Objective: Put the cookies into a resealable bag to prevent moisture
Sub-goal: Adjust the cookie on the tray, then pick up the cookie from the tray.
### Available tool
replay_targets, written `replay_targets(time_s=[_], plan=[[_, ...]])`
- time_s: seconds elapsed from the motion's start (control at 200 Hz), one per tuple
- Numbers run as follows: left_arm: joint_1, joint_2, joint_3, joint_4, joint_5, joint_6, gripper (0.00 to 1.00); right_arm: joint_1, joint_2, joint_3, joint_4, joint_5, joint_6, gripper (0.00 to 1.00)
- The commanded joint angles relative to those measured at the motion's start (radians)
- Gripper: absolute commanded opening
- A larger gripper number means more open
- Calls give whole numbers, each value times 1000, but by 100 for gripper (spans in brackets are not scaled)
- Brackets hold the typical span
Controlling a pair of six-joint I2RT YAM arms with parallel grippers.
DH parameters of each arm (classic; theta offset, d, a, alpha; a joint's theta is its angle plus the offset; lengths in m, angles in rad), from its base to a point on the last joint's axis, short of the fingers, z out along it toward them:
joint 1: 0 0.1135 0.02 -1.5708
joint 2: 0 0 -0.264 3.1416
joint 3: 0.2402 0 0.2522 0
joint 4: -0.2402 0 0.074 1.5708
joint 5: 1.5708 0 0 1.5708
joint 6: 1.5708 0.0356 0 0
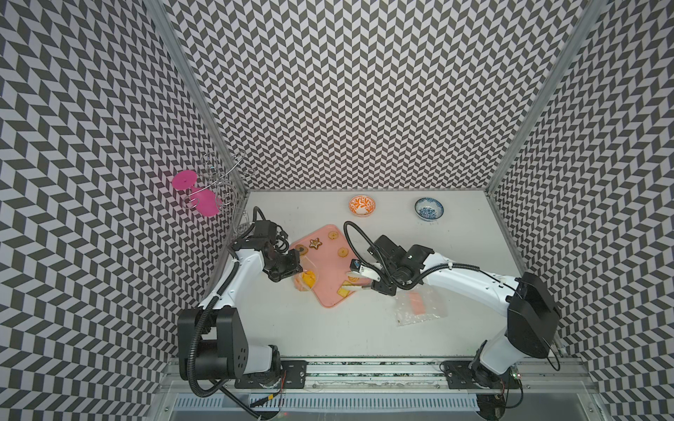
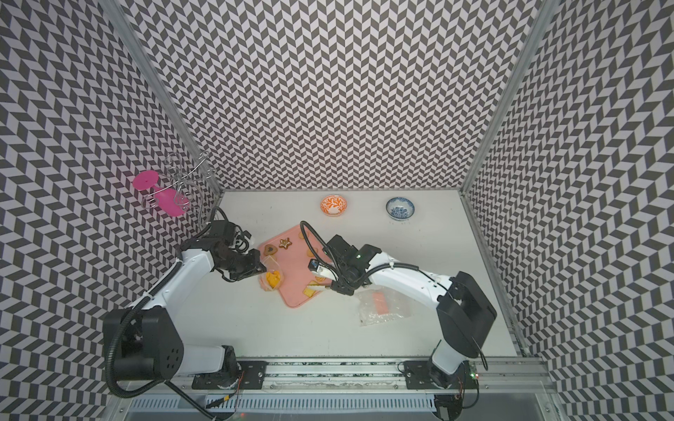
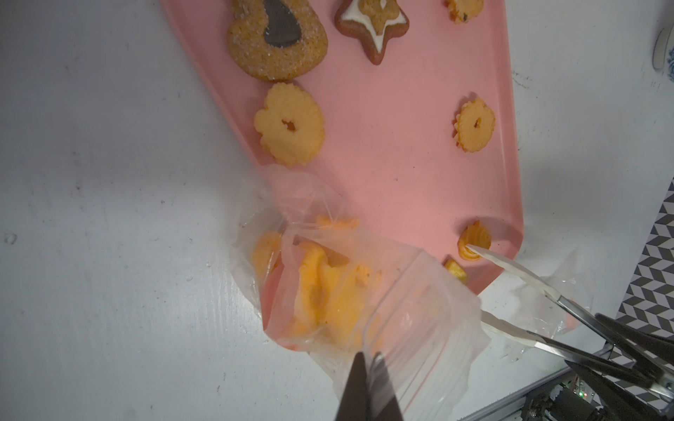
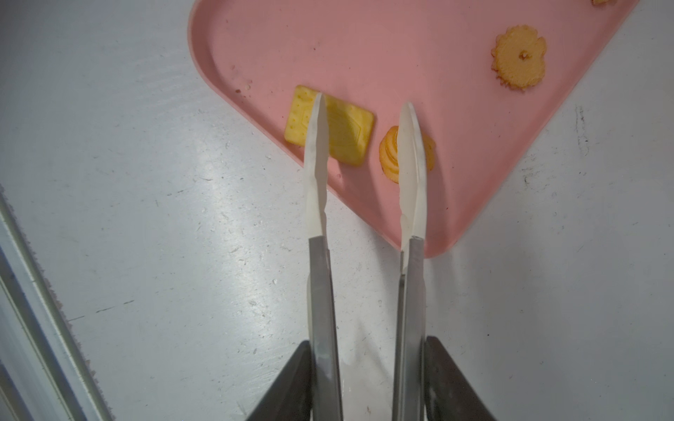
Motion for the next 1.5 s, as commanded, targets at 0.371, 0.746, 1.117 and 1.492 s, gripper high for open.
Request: replay_targets(time_s=[0.371, 0.746, 1.117, 1.492], plan=[[5, -32, -26, 11, 7, 8, 0, -26, 15, 128, 111, 4, 8, 46], [-3, -16, -26, 20, 11, 11, 0, -34, -165, -99, 54, 123, -77, 47], [-8, -25, -24, 13, 10, 13, 0, -53, -20, 7, 139, 71, 58, 47], [-8, -33, -24, 11, 16, 13, 0, -67, 89, 54, 140, 35, 97, 46]])
